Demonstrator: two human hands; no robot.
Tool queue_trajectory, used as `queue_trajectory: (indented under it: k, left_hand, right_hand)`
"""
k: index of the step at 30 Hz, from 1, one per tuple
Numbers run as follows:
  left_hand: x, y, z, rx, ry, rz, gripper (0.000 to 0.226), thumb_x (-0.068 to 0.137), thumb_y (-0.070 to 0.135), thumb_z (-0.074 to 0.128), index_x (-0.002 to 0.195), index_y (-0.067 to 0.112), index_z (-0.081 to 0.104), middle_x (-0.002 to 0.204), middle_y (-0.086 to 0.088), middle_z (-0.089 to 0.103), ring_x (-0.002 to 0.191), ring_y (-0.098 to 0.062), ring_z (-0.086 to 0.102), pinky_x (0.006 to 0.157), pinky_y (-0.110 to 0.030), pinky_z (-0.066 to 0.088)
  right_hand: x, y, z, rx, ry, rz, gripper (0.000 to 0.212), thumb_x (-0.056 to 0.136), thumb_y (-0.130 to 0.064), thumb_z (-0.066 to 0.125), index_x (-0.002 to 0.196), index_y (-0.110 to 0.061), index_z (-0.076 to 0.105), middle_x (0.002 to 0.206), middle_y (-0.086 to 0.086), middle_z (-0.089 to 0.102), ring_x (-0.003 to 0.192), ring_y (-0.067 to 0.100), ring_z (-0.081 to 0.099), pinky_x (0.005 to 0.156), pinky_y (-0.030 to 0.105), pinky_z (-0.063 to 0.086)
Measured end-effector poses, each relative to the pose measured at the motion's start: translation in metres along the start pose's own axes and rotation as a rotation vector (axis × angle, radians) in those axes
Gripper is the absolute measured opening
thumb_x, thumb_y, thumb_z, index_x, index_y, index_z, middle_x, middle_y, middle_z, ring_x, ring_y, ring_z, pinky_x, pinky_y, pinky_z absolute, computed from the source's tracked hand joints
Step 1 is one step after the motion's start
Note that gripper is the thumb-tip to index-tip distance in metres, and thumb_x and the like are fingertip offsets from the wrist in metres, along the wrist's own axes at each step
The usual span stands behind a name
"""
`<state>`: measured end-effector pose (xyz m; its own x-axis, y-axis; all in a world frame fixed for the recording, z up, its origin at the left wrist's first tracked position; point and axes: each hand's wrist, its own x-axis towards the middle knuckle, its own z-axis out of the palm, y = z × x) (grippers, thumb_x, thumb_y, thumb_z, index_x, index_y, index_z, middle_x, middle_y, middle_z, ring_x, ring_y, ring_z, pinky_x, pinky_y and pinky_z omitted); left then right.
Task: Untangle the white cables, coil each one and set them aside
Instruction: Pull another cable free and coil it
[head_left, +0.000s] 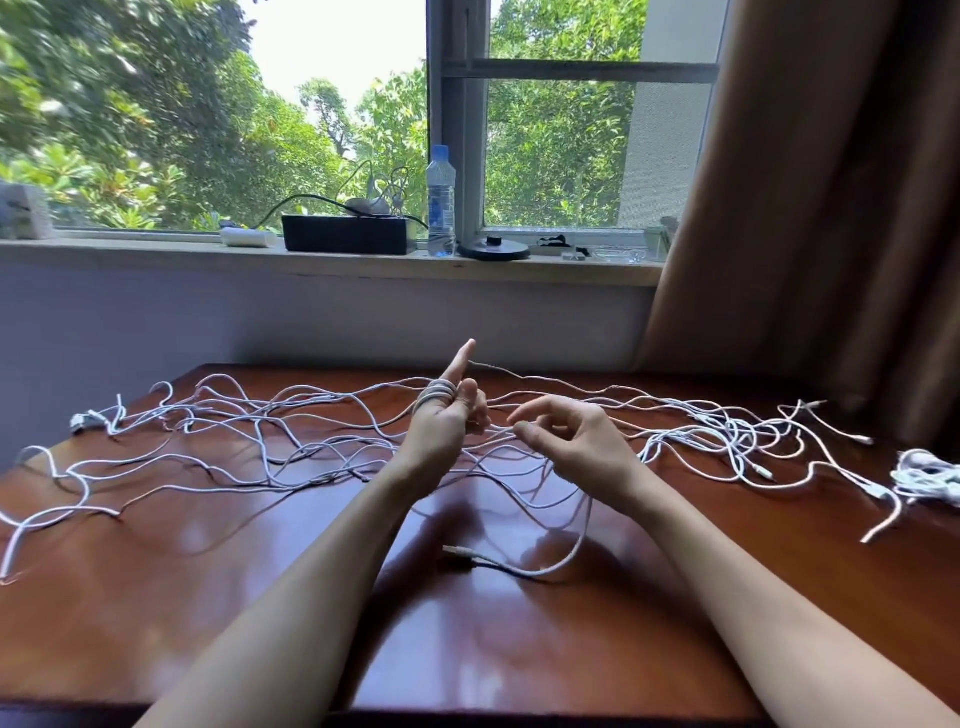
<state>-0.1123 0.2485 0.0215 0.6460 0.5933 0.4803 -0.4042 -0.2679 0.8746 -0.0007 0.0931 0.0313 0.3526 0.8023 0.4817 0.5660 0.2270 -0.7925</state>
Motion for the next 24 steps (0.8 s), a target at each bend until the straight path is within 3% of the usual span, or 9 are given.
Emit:
queue_trajectory:
  k: [7, 12, 14, 16, 19, 20, 21, 22, 24]
  left_hand:
    - [-0.002, -0.004, 0.000, 0.133, -0.039, 0.015, 0.049, 0.109, 0.009, 0.034, 0.153, 0.030, 0.029, 0.078, -0.013, 0.042, 0.057, -0.008, 0.039, 0.054, -0.024, 0.040]
    - [-0.004, -0.002, 0.000, 0.265, -0.071, 0.016, 0.049, 0.109, 0.015, 0.037, 0.157, 0.023, 0.030, 0.071, -0.012, 0.050, 0.050, -0.006, 0.042, 0.049, -0.018, 0.038]
    - [-0.007, 0.001, 0.001, 0.271, -0.135, 0.014, 0.048, 0.109, 0.015, 0.037, 0.157, 0.019, 0.030, 0.064, -0.008, 0.044, 0.051, -0.006, 0.040, 0.051, -0.016, 0.036]
    - [-0.010, 0.005, 0.003, 0.217, -0.215, -0.033, 0.052, 0.107, 0.016, 0.043, 0.157, 0.014, 0.028, 0.061, -0.002, 0.035, 0.051, -0.005, 0.035, 0.050, -0.014, 0.033]
    - [-0.014, 0.007, 0.005, 0.274, -0.310, -0.064, 0.061, 0.100, 0.011, 0.055, 0.155, 0.014, 0.028, 0.062, 0.016, 0.030, 0.055, 0.011, 0.041, 0.054, -0.011, 0.034]
    - [-0.016, 0.007, 0.005, 0.317, -0.318, -0.051, 0.059, 0.099, 0.012, 0.057, 0.153, 0.017, 0.033, 0.064, 0.016, 0.027, 0.073, 0.016, 0.037, 0.054, -0.014, 0.034]
    - [-0.016, 0.006, 0.005, 0.361, -0.311, -0.030, 0.058, 0.096, 0.017, 0.060, 0.151, 0.022, 0.040, 0.065, 0.015, 0.026, 0.055, 0.006, 0.034, 0.053, -0.021, 0.031]
    - [-0.016, 0.005, 0.003, 0.403, -0.308, -0.005, 0.055, 0.092, 0.024, 0.060, 0.146, 0.027, 0.048, 0.063, 0.011, 0.029, 0.054, -0.013, 0.024, 0.051, -0.028, 0.027]
    - [-0.014, 0.001, 0.002, 0.468, -0.283, 0.032, 0.039, 0.090, 0.035, 0.058, 0.129, 0.036, 0.063, 0.060, 0.000, 0.031, 0.054, -0.019, 0.025, 0.052, -0.035, 0.022]
  right_hand:
    - [0.001, -0.005, -0.002, 0.247, 0.061, 0.027, 0.015, 0.098, -0.004, 0.062, 0.111, -0.007, 0.069, 0.089, 0.017, 0.071, 0.062, 0.019, 0.060, 0.047, 0.031, 0.054]
    - [0.003, -0.003, -0.002, 0.213, 0.161, 0.017, 0.013, 0.098, -0.006, 0.063, 0.109, -0.009, 0.067, 0.092, 0.013, 0.075, 0.054, 0.019, 0.056, 0.036, 0.024, 0.042]
    - [0.005, -0.001, -0.003, 0.146, 0.190, -0.024, 0.012, 0.097, -0.009, 0.065, 0.108, -0.013, 0.069, 0.090, 0.009, 0.077, 0.054, 0.019, 0.053, 0.045, 0.022, 0.045]
    - [0.005, 0.000, -0.003, 0.132, 0.210, -0.057, 0.013, 0.097, -0.010, 0.066, 0.108, -0.013, 0.070, 0.088, 0.007, 0.077, 0.060, 0.017, 0.061, 0.056, 0.019, 0.048]
    - [0.005, 0.000, -0.003, 0.122, 0.227, -0.128, 0.014, 0.094, -0.007, 0.069, 0.107, -0.010, 0.072, 0.091, 0.005, 0.077, 0.086, 0.017, 0.075, 0.079, 0.022, 0.055]
    - [0.005, 0.000, -0.002, 0.108, 0.224, -0.153, 0.014, 0.094, -0.006, 0.069, 0.107, -0.010, 0.072, 0.093, 0.004, 0.077, 0.089, 0.017, 0.075, 0.083, 0.024, 0.056]
    - [0.004, -0.001, -0.001, 0.099, 0.218, -0.176, 0.014, 0.093, -0.006, 0.070, 0.107, -0.010, 0.072, 0.094, 0.002, 0.077, 0.090, 0.016, 0.075, 0.084, 0.024, 0.056]
    - [0.004, -0.001, -0.001, 0.083, 0.215, -0.194, 0.016, 0.093, -0.006, 0.070, 0.108, -0.011, 0.072, 0.095, 0.001, 0.077, 0.090, 0.015, 0.075, 0.084, 0.024, 0.055]
    - [0.003, 0.000, -0.001, 0.019, 0.223, -0.215, 0.018, 0.093, -0.011, 0.071, 0.111, -0.018, 0.071, 0.094, -0.001, 0.077, 0.092, 0.015, 0.074, 0.087, 0.031, 0.057]
